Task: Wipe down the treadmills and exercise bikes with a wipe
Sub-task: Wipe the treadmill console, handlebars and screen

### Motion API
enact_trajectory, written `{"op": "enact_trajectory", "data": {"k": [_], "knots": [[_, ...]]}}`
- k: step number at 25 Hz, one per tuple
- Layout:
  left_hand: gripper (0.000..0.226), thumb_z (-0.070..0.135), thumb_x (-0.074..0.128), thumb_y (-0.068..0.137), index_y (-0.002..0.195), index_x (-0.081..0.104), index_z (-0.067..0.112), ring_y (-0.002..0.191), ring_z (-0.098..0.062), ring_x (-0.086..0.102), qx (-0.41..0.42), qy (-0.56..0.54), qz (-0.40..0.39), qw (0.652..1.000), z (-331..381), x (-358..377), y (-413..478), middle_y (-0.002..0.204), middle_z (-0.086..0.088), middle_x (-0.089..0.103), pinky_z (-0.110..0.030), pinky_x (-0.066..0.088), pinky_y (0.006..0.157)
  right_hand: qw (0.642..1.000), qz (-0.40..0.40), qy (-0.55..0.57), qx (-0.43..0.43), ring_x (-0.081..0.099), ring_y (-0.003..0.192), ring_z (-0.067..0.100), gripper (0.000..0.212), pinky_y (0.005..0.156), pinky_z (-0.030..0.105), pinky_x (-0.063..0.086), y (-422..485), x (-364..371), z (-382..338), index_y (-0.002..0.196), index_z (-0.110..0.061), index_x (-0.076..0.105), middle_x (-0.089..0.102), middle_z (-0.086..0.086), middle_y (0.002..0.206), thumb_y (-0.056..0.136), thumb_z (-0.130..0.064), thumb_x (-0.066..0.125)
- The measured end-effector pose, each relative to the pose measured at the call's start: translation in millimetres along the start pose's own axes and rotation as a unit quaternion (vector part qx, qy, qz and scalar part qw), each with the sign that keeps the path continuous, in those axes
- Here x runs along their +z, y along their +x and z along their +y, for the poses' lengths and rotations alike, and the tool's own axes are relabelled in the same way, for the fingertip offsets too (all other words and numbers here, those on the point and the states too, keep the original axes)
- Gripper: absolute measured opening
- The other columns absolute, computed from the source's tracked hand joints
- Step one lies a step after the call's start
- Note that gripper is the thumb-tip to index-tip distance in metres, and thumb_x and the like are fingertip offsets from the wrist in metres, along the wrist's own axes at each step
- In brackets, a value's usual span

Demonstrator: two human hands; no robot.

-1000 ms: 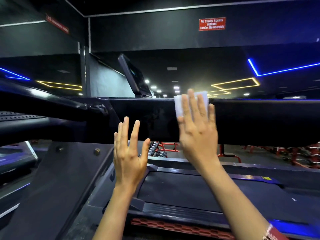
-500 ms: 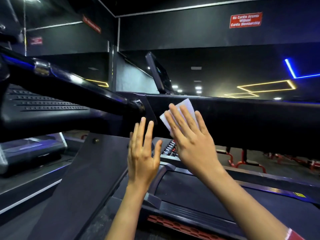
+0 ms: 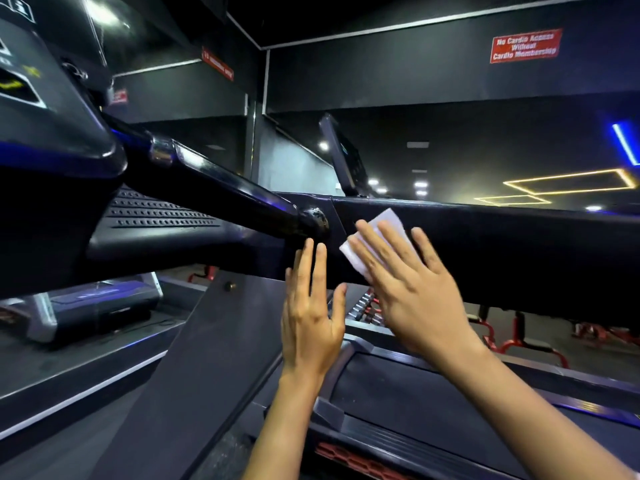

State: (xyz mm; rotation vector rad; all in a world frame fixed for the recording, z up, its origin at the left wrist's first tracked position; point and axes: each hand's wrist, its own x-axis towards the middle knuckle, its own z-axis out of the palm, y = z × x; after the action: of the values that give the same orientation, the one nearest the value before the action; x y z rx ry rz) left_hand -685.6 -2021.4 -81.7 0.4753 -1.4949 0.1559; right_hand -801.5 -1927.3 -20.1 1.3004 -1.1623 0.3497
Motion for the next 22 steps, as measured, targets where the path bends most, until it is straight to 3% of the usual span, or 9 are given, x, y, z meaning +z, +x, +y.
{"op": "enact_trajectory", "data": {"k": [3, 6, 11, 13, 17, 20, 22], "knots": [[0.056, 0.031, 0.043, 0.097, 0.146, 0.031, 0.006, 0.143, -0.020, 0.023, -0.003, 0.003, -0.005, 1.000, -0.4, 1.6, 1.1, 0.155, -0.007, 0.024, -0.030, 0.015, 0.118, 0.998, 0.025, -0.017, 0.058, 0.030, 0.142, 0.030, 0.058, 0.115, 0.051, 0.017, 33.3, 6.1, -7.6, 0.145, -0.009, 0.040, 0.033, 0.010, 0.153, 0.088, -0.019, 0.035], [0.057, 0.031, 0.042, 0.096, 0.145, 0.032, 0.004, 0.143, -0.020, 0.024, -0.006, -0.010, -0.014, 1.000, -1.2, 0.0, -1.9, 0.155, -0.006, 0.024, -0.030, 0.016, 0.117, 0.997, 0.046, 0.015, 0.056, 0.038, 0.137, 0.032, 0.052, 0.114, 0.050, 0.019, 66.3, 16.3, -24.1, 0.140, -0.007, 0.048, 0.042, 0.011, 0.148, 0.091, -0.018, 0.036], [0.057, 0.031, 0.042, 0.096, 0.147, 0.030, 0.009, 0.143, -0.021, 0.024, -0.020, 0.000, -0.024, 1.000, 0.0, -2.1, -9.5, 0.156, -0.006, 0.018, -0.047, 0.034, 0.110, 0.999, 0.034, 0.005, -0.006, 0.023, 0.145, 0.022, 0.058, 0.118, 0.045, 0.015, -12.5, 9.7, -8.6, 0.148, -0.013, 0.035, 0.029, 0.005, 0.156, 0.090, -0.014, 0.041], [0.056, 0.030, 0.043, 0.096, 0.147, 0.029, 0.008, 0.143, -0.022, 0.023, -0.018, 0.003, -0.023, 1.000, 7.3, 2.7, -12.3, 0.156, -0.008, 0.019, -0.043, 0.029, 0.113, 0.998, 0.027, -0.028, 0.047, 0.019, 0.146, 0.020, 0.057, 0.118, 0.045, 0.011, -42.5, 1.0, 12.6, 0.150, -0.017, 0.031, 0.026, 0.002, 0.157, 0.095, -0.017, 0.044], [0.056, 0.030, 0.042, 0.097, 0.146, 0.030, 0.005, 0.144, -0.026, 0.020, -0.005, -0.003, -0.021, 1.000, 30.6, 14.4, -11.5, 0.155, -0.013, 0.023, -0.032, 0.013, 0.118, 0.968, 0.056, -0.022, 0.245, 0.015, 0.146, 0.021, 0.052, 0.118, 0.046, 0.001, -57.9, -9.2, 11.6, 0.151, -0.015, 0.028, 0.020, 0.003, 0.158, 0.101, -0.026, 0.037], [0.056, 0.032, 0.041, 0.098, 0.146, 0.030, 0.004, 0.145, -0.023, 0.015, 0.019, -0.019, -0.026, 0.999, 48.4, 22.8, -11.6, 0.155, -0.012, 0.021, -0.031, 0.010, 0.119, 0.987, 0.048, -0.005, 0.155, 0.019, 0.145, 0.020, 0.052, 0.118, 0.047, 0.004, -51.6, -11.1, 22.8, 0.150, -0.017, 0.031, 0.025, 0.003, 0.157, 0.099, -0.024, 0.041], [0.059, 0.035, 0.038, 0.099, 0.146, 0.028, 0.001, 0.145, -0.022, 0.013, 0.005, -0.028, -0.020, 0.999, 59.8, 27.5, -11.7, 0.156, -0.012, 0.019, -0.031, 0.009, 0.120, 0.981, 0.051, -0.039, 0.183, 0.020, 0.145, 0.019, 0.050, 0.117, 0.048, 0.008, -69.0, -20.5, 58.7, 0.150, -0.018, 0.030, 0.027, 0.003, 0.156, 0.102, -0.027, 0.038]]}}
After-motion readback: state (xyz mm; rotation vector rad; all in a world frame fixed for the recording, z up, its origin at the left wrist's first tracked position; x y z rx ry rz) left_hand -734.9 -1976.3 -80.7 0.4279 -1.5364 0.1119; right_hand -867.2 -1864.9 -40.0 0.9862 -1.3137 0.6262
